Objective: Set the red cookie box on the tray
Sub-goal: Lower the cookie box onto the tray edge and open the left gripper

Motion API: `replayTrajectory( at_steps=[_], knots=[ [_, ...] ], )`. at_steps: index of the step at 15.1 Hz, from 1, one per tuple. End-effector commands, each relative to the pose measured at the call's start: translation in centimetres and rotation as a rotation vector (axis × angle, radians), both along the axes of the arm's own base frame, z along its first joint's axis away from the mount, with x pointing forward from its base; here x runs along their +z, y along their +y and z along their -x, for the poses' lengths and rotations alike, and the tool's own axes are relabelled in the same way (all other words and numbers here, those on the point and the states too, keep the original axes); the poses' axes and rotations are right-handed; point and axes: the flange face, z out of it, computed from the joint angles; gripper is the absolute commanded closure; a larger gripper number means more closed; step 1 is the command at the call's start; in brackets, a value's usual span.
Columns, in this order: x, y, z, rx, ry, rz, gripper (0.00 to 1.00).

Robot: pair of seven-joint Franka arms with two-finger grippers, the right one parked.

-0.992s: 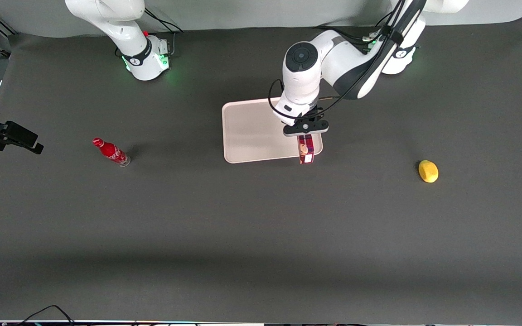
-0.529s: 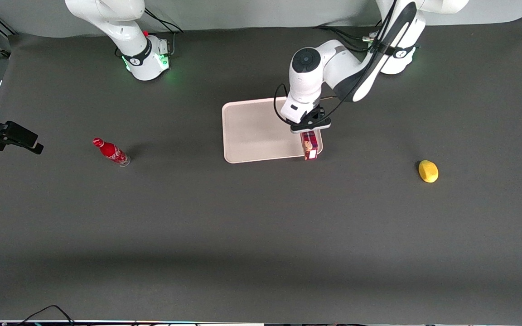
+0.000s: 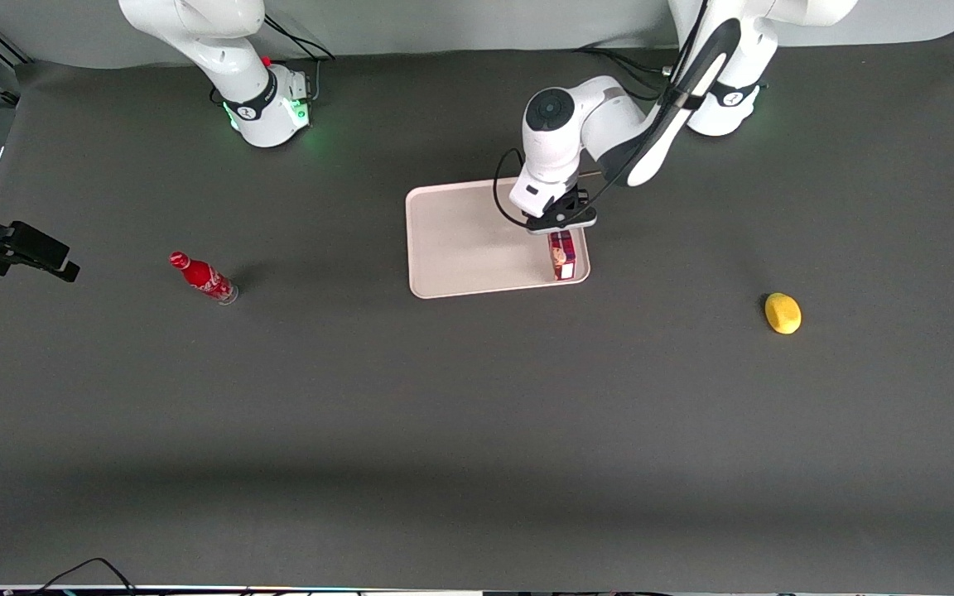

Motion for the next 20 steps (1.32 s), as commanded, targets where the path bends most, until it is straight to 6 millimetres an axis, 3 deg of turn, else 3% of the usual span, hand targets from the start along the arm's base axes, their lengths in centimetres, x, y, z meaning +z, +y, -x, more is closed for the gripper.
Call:
replayTrajectory(
  at_steps=[1,5,7,8,10,17,20],
  knots=[
    [-0.9,-0.3,0.5,0.002,-0.004,-0.002,1.0],
    [-1.5,-0.4,0.8,-0.001,0.008,-0.008,1.0],
    [-1.5,-0.3,0.7,0.004,0.009,-0.008,0.45],
    [-1.6,-0.3,0.7,0.004,0.011,-0.01,0.23],
    [-1.5,-0.2,0.5,0.008,0.011,-0.011,0.0],
    [-1.3,-0.2,0.3,0.011,0.009,-0.015,0.0],
    [0.1,-0.1,-0.4,0.002,-0.006,-0.029,0.0]
  ],
)
